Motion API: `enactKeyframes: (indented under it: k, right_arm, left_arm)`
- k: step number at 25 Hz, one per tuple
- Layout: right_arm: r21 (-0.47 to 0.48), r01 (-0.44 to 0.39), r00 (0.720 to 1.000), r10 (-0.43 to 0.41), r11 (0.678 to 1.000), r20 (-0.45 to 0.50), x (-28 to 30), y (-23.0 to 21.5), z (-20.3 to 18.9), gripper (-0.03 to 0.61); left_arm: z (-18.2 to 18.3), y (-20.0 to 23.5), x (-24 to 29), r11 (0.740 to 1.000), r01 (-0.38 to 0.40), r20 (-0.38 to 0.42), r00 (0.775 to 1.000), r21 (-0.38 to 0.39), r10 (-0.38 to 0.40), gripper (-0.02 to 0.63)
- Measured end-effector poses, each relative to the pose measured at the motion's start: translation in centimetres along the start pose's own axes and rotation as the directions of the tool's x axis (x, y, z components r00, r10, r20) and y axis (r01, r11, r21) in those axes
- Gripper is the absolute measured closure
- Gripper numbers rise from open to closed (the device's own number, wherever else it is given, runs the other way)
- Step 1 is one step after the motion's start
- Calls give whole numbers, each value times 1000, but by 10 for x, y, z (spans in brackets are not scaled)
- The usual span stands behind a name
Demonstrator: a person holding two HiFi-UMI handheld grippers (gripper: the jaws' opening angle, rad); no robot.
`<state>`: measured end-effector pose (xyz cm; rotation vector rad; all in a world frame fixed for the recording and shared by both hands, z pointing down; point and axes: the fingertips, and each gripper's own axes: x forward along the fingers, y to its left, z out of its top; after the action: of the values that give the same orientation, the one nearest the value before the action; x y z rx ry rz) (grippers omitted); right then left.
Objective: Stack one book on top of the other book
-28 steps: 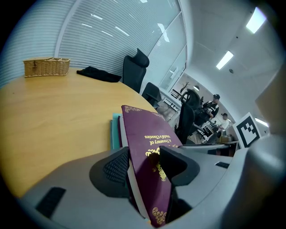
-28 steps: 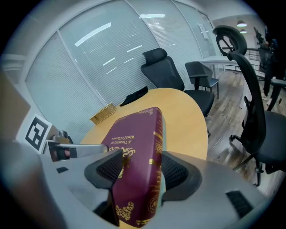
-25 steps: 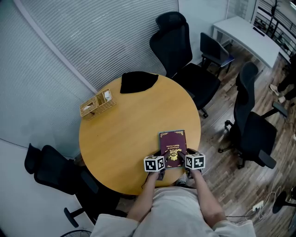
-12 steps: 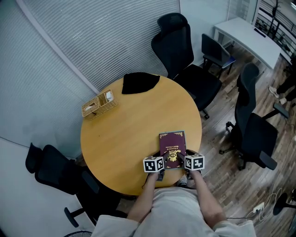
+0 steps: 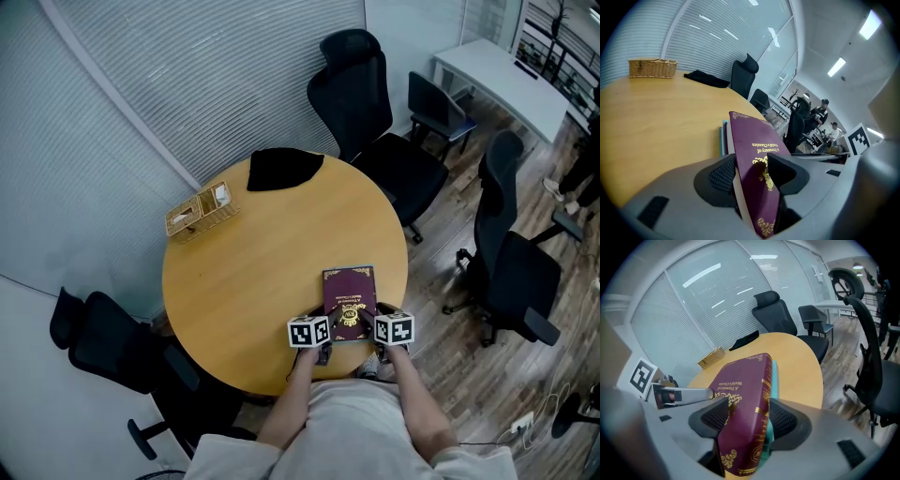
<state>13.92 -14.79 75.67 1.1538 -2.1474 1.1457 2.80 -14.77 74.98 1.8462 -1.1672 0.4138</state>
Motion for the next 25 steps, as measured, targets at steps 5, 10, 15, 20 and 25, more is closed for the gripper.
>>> enactKeyframes:
  k: [5, 10, 15, 20, 25]
  right_arm:
    - [0, -3, 1000, 3, 1000, 29, -14, -3, 6, 301]
    - [-55, -24, 997, 28, 998, 68, -36, 4, 12, 301]
    - [-118, -40, 994, 52, 992, 96, -62, 7, 14, 301]
    - [-170, -57, 989, 79, 984, 127, -80, 6, 22, 301]
    - [-214, -79, 986, 108, 974, 129, -91, 7, 22, 301]
  left_arm:
    - [11, 5, -15, 1000, 3, 60, 998, -18, -2, 385]
    - [21, 3, -42, 998, -25, 126, 992, 50, 19, 385]
    - [24, -7, -68, 991, -48, 179, 984, 124, 25, 385]
    - [25, -15, -86, 988, -65, 242, 970, 140, 30, 385]
    - [24, -27, -98, 985, -85, 285, 958, 153, 38, 385]
